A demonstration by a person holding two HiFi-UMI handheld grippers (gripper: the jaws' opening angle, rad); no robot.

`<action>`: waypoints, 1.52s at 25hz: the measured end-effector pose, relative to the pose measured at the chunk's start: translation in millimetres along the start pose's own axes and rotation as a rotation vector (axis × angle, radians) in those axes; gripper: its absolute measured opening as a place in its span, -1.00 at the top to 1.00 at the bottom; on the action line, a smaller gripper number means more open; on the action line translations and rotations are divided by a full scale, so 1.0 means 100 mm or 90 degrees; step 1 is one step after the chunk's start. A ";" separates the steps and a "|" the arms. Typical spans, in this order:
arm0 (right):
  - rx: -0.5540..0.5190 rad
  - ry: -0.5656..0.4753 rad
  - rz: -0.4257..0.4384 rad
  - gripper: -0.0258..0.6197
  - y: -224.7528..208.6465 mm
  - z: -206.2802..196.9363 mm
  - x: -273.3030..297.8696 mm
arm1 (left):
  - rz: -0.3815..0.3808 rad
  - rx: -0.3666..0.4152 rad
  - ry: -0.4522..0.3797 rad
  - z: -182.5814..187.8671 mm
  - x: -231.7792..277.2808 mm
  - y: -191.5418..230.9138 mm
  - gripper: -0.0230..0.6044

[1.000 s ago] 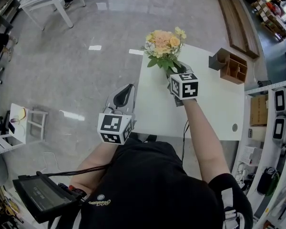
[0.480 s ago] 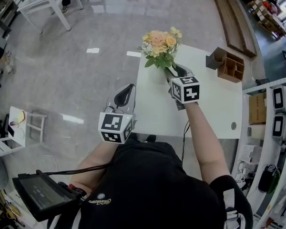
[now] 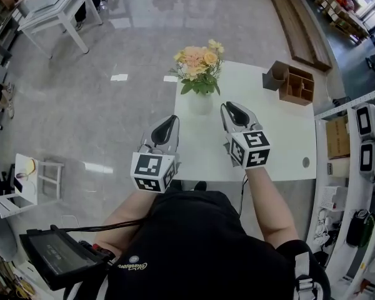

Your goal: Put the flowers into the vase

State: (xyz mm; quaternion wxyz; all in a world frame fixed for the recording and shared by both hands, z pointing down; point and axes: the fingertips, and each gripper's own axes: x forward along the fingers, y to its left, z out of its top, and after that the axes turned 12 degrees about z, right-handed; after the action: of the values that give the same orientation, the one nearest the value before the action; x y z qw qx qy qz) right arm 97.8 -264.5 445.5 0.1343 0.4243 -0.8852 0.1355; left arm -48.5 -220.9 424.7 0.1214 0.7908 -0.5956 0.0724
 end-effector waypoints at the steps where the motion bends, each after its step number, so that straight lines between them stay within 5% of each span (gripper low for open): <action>1: 0.003 -0.024 -0.003 0.81 0.04 0.03 -0.09 | -0.002 0.001 -0.002 0.01 0.01 -0.02 0.91; 5: 0.027 -0.112 -0.010 0.92 0.19 0.05 -0.41 | -0.010 0.001 -0.008 0.08 -0.02 -0.11 0.90; 12: 0.042 -0.176 -0.066 0.92 0.28 0.02 -0.80 | -0.010 0.003 -0.021 0.15 -0.06 -0.18 0.90; 38: 0.028 -0.149 -0.028 0.92 0.32 0.03 -0.67 | -0.003 0.014 -0.017 0.13 -0.05 -0.27 0.91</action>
State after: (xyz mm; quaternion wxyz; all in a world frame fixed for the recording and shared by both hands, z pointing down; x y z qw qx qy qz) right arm 112.6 -198.6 414.8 0.0238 0.4590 -0.8823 0.1015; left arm -24.0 -213.2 408.2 0.1050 0.7943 -0.5945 0.0680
